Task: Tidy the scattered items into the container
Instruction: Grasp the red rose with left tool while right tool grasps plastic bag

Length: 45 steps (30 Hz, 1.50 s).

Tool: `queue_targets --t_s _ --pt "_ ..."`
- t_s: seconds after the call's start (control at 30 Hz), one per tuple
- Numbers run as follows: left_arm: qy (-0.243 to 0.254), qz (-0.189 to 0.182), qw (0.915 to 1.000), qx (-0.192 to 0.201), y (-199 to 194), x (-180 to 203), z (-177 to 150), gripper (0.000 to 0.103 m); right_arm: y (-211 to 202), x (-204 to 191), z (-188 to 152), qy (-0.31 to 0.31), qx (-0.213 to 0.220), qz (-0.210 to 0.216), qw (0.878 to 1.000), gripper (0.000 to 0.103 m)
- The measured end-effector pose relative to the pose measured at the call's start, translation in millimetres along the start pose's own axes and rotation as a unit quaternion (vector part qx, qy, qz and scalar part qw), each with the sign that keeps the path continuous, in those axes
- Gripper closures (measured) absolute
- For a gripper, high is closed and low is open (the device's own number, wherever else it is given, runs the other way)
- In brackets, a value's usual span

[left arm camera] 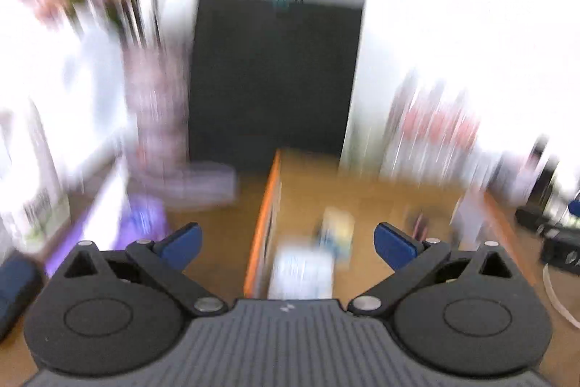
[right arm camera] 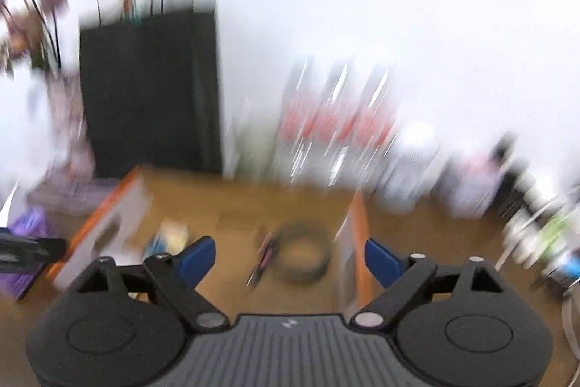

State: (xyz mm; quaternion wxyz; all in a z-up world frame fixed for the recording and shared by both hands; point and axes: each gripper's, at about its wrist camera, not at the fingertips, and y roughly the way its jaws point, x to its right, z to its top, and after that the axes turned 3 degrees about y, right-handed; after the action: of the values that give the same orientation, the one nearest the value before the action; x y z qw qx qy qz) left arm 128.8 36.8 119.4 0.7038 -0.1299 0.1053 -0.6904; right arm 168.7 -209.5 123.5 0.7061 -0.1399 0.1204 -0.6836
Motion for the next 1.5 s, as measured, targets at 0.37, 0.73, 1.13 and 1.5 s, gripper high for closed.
queue_targets --t_s 0.37,0.73,1.13,1.5 --pt "0.015 0.011 0.9998 0.011 -78 -3 -76 0.000 -84 -16 -60 0.009 0.050 0.021 0.998 0.004" --pt "0.060 -0.012 0.9982 0.000 -107 0 -121 0.007 -142 -15 -127 0.000 -0.017 0.067 0.998 0.003" --pt "0.092 -0.136 0.9782 -0.128 3 32 -122 0.062 -125 -24 -119 -0.043 -0.014 0.045 0.998 0.003" --pt "0.007 -0.100 0.9891 -0.108 -11 -6 -110 0.070 -37 -77 -85 -0.097 -0.070 0.117 0.986 0.023"
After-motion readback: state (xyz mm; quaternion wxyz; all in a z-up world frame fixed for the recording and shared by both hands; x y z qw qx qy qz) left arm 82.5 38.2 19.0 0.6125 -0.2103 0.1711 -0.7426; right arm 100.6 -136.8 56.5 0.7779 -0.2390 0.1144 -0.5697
